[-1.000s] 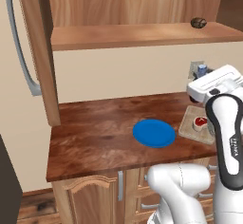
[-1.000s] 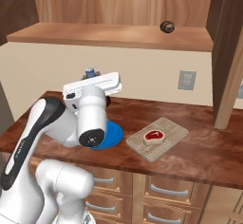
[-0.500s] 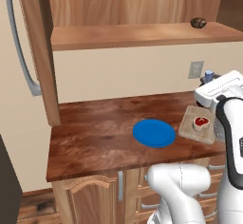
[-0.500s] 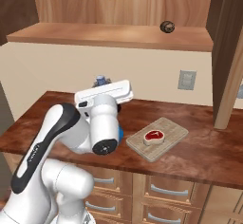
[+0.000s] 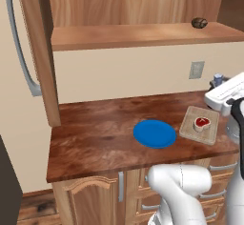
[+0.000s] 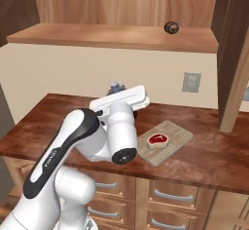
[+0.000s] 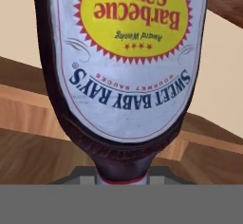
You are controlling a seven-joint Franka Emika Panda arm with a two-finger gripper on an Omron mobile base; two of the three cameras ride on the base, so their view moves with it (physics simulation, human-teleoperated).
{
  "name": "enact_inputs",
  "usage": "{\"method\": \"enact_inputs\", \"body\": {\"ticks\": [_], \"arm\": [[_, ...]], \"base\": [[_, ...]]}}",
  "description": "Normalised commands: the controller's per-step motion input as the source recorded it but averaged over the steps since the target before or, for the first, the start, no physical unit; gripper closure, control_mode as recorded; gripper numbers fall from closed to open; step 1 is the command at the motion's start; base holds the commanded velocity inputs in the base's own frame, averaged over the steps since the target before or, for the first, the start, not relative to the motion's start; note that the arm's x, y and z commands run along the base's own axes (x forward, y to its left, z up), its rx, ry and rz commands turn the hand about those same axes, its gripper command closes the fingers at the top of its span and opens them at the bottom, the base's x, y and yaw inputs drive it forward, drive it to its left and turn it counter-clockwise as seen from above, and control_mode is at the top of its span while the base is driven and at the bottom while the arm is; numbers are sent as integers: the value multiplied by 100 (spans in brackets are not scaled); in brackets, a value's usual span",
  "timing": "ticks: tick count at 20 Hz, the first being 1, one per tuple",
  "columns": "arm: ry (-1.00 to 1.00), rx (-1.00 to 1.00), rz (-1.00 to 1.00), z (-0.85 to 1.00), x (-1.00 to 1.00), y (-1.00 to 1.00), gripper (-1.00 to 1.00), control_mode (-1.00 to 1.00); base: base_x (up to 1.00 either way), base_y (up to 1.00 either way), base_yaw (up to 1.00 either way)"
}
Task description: Pick the steak from the plate and place it on the cutting board. Then pick the condiment bottle from the cabinet and place it next to the cutting board.
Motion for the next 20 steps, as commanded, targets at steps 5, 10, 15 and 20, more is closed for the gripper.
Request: {"method": "enact_inputs", "body": {"ticks": [5,10,15,20], "arm": [[0,-6,0,-10,0,-29,100,-100],[0,-5,0,-16,0,-20,100,-100],[-3,-3,0,-23,0,-17,100,-100],[-2,-4,0,-16,2,-19,100,-100]], "base": [[0,0,0],[0,0,0],[0,0,0],[0,0,0]]}}
